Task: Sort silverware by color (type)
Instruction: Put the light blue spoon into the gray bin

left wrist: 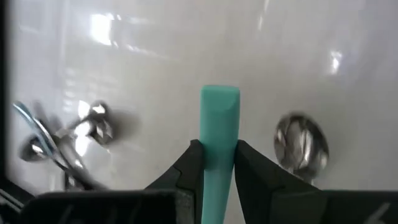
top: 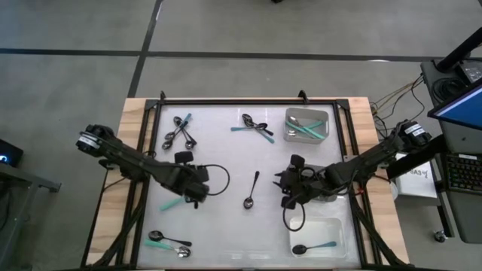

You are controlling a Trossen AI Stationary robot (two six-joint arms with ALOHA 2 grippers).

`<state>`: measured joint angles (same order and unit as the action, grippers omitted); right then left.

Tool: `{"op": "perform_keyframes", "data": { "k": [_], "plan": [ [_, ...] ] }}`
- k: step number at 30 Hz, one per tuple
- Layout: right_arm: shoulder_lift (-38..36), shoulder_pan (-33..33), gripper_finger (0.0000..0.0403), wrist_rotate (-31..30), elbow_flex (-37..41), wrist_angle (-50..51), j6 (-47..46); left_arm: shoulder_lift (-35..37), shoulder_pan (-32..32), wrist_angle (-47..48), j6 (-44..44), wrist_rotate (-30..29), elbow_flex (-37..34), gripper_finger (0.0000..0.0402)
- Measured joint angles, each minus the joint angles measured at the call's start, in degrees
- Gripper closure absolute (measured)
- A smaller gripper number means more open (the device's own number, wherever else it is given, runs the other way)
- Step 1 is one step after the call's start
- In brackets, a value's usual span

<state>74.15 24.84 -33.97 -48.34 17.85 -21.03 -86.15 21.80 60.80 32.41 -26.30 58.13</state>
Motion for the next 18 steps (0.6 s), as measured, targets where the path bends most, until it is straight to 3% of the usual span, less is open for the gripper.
{"op": "perform_keyframes", "data": {
  "k": [7,10,18],
  "plan": [
    [-2.2,0.0,0.0287,-0.9,-0.6,-0.2,-2.4,0.1,-1.8,-8.4,-6.1,-13.8,6.9,0.0354],
    [-3.8,0.0,0.0287,-0.6,-1.4,-0.2,-2.3,0.1,-3.4,-19.8,-13.7,-17.7,7.8,0.0354],
    [-4.4,0.0,0.0287,-0.6,-2.1,-1.0,-2.8,-0.5,-8.1,-54.7,-31.5,-21.4,5.4,0.0354]
  ]
}}
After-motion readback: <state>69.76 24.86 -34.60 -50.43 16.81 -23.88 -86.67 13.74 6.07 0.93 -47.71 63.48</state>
